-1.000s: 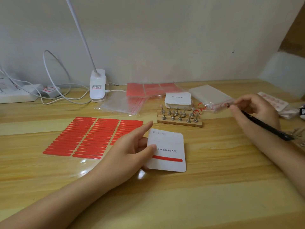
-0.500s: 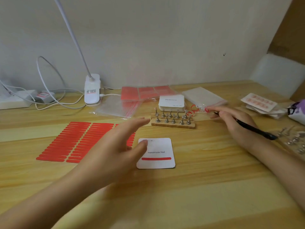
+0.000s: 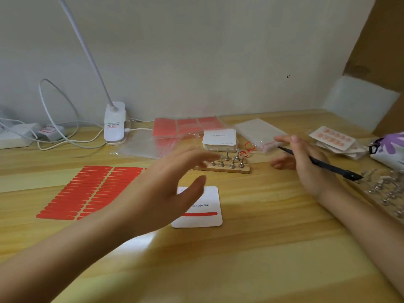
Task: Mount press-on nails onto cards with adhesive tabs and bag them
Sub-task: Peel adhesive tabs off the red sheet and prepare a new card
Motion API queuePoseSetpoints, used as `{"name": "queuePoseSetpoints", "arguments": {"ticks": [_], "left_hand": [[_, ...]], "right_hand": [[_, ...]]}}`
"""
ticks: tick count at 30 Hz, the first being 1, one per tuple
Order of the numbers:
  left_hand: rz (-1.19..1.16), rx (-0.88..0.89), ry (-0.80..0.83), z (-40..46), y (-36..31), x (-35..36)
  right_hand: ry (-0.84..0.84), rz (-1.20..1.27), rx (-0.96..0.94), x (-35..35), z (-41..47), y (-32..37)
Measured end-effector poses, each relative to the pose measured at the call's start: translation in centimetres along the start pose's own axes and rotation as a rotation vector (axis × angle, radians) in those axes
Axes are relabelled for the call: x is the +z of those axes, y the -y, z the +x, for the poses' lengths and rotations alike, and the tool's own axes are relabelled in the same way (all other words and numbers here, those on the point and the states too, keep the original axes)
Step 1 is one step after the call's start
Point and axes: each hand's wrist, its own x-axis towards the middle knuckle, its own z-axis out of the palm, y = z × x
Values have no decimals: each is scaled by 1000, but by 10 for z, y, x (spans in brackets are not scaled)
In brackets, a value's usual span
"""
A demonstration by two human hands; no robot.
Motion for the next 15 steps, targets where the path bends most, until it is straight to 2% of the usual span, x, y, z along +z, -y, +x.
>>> {"name": "queuePoseSetpoints", "arguments": {"ticks": [3, 6, 9, 12, 15], "left_hand": [[75, 20, -5, -25, 14, -8], [114, 11, 29, -47, 24, -13], [190, 77, 113, -57, 26, -13], [271, 134, 178, -58, 24, -11], [266, 137, 195, -59, 25, -10]], "right_hand": [[-46, -107, -21, 0, -1, 3], [-135, -88, -123, 2, -5, 8], [-181, -101, -248, 12, -9, 22], [-160, -55, -339, 27, -16, 45], [-85, 48, -343, 48, -26, 60]]}}
